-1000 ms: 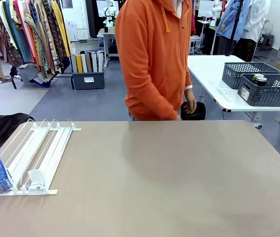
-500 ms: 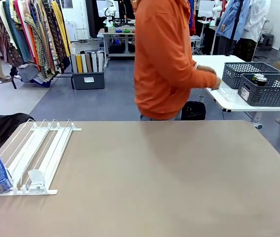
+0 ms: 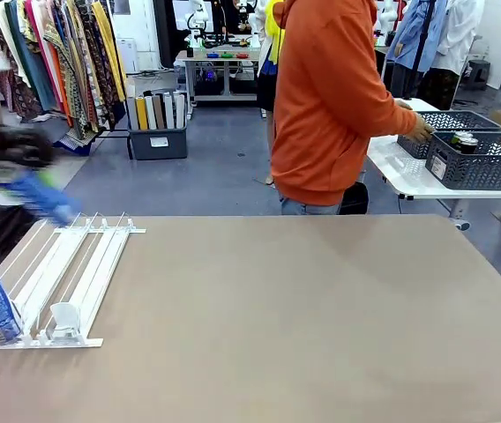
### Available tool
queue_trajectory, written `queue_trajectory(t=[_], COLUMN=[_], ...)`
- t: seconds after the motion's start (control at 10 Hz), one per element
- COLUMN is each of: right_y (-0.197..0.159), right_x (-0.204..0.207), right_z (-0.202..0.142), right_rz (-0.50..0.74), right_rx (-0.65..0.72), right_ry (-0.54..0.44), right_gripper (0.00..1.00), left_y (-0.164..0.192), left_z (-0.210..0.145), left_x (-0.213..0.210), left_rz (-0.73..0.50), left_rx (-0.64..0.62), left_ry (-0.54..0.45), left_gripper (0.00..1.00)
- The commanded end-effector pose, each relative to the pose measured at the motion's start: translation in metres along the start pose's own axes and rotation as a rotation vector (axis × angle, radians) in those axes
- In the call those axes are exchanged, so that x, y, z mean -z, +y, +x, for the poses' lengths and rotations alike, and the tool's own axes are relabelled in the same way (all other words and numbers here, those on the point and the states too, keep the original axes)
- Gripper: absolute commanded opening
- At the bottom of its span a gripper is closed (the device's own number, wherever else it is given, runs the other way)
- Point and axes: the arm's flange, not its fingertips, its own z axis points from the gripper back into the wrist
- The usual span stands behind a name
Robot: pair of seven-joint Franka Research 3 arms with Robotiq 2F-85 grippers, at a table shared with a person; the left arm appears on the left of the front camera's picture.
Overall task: Retrieve and store the cans from the dispenser.
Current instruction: Pick up one can from the Automatic Can Dispenser and place it in the middle of the table.
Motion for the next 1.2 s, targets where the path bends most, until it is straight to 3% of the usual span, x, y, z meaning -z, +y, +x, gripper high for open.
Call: queue_trajectory(t=[0.0,0.2,0.4,0.6,1.1], right_y=[0.004,0.004,0.004,0.004,0.004], right_x=[0.002,0.002,0.002,0.002,0.002], right_z=[0.003,0.003,0.003,0.003,0.003], right_rz=[0.019,0.019,0.019,0.019,0.019], right_rx=[-0.01,-0.01,-0.01,-0.01,-0.01], right_ry=[-0.011,-0.011,-0.011,-0.011,-0.011], right_gripper=[1.0,1.0,1.0,1.0,1.0], left_y=[-0.088,-0.198,-0.253,-0.268,-0.261], left_z=[0.021,-0.019,-0.038,-0.043,-0.044], left_x=[0.06,0.136,0.197,0.24,0.286], left_rz=[-0.058,-0.029,0.086,0.101,0.051], left_rx=[0.177,0.407,0.582,0.651,0.634], left_ry=[0.063,0.195,0.191,0.241,0.37], left_gripper=[0.0,0.0,0.0,0.0,0.0])
